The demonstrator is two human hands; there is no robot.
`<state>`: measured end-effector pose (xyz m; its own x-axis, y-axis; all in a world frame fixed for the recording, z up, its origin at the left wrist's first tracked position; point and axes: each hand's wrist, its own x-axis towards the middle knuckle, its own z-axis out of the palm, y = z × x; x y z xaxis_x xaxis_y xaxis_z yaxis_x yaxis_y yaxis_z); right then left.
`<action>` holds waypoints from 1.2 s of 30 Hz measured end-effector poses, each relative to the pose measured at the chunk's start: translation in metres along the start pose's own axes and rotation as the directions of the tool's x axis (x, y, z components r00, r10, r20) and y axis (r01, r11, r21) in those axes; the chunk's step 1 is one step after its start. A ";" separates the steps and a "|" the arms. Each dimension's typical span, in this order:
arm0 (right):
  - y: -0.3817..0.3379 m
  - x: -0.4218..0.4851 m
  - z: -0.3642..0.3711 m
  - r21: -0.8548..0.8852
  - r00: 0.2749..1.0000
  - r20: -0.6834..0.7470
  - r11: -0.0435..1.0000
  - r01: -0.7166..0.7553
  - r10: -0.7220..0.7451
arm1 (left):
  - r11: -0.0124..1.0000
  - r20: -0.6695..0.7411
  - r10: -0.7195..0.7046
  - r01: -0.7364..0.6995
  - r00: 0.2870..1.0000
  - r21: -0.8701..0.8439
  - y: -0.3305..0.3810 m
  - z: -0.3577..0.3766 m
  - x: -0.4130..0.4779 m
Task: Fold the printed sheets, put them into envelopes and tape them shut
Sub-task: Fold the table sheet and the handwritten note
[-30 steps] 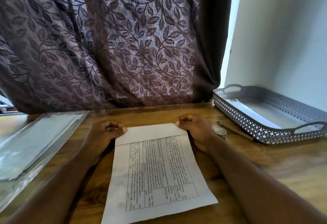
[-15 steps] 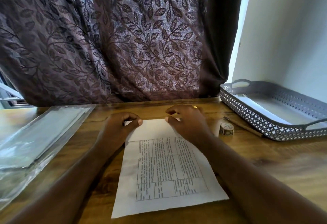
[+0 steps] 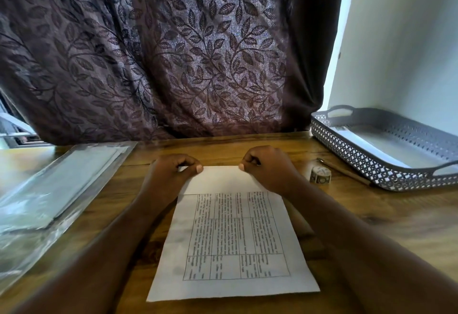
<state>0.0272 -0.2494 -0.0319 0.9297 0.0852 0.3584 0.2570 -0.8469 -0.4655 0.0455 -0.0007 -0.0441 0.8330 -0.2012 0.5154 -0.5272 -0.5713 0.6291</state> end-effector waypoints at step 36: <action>0.004 -0.014 -0.007 0.157 0.987 -0.162 0.987 0.045 -0.019 | 0.986 0.164 -0.043 0.016 0.986 0.164 0.011 -0.003 0.013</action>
<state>0.0135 -0.2581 -0.0330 0.8698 0.0152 0.4931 0.3365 -0.7492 -0.5705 0.0501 -0.0077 -0.0285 0.8712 -0.3040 0.3855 -0.4792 -0.6973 0.5331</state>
